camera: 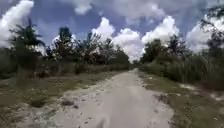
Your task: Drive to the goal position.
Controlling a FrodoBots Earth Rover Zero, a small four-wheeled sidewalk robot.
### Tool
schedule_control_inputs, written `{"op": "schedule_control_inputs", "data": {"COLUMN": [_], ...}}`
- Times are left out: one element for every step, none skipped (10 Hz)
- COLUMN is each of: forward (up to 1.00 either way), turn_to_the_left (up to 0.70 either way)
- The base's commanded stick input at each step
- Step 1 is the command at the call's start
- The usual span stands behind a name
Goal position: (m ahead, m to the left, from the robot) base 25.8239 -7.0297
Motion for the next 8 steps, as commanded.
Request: {"op": "schedule_control_inputs", "data": {"forward": [1.00,1.00,1.00,1.00,1.00,1.00,1.00,1.00], "turn_to_the_left": [-0.27,-0.17,-0.06,0.00,0.00,0.00,0.00,0.00]}}
